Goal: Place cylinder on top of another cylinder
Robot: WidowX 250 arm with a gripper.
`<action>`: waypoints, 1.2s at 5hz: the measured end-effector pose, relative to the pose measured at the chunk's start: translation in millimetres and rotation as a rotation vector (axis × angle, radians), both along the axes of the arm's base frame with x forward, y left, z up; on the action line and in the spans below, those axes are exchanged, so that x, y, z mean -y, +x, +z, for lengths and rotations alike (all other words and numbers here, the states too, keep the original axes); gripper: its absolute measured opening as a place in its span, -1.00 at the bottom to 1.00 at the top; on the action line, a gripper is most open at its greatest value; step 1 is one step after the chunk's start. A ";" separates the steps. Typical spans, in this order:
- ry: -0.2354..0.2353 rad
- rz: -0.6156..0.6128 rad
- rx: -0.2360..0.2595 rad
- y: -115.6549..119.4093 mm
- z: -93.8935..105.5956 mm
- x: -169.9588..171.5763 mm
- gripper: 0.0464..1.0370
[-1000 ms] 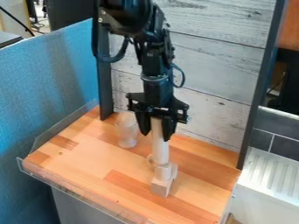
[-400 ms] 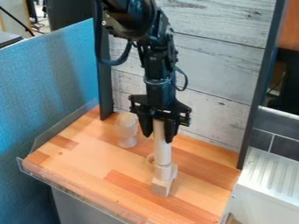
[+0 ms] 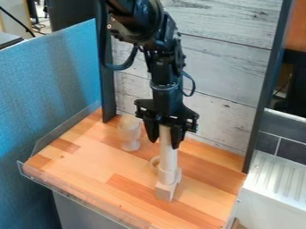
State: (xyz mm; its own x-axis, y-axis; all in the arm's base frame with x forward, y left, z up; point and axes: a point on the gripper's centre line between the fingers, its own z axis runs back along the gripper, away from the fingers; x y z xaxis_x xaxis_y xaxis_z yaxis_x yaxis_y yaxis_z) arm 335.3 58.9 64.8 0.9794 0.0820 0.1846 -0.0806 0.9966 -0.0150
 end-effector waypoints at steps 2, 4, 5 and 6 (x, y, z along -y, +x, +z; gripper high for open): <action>0.000 0.006 0.009 -1.5 -2.6 0.9 0.84; -0.041 0.026 -0.016 -2.8 4.1 -2.6 0.93; -0.060 0.038 -0.024 -2.2 9.4 -4.8 0.93; -0.098 0.063 -0.011 -1.4 24.2 -12.7 0.93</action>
State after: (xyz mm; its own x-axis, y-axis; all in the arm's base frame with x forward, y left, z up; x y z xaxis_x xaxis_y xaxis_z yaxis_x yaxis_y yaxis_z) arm 333.9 71.6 89.1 0.9736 0.1611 0.1620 -0.1442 0.9833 -0.1114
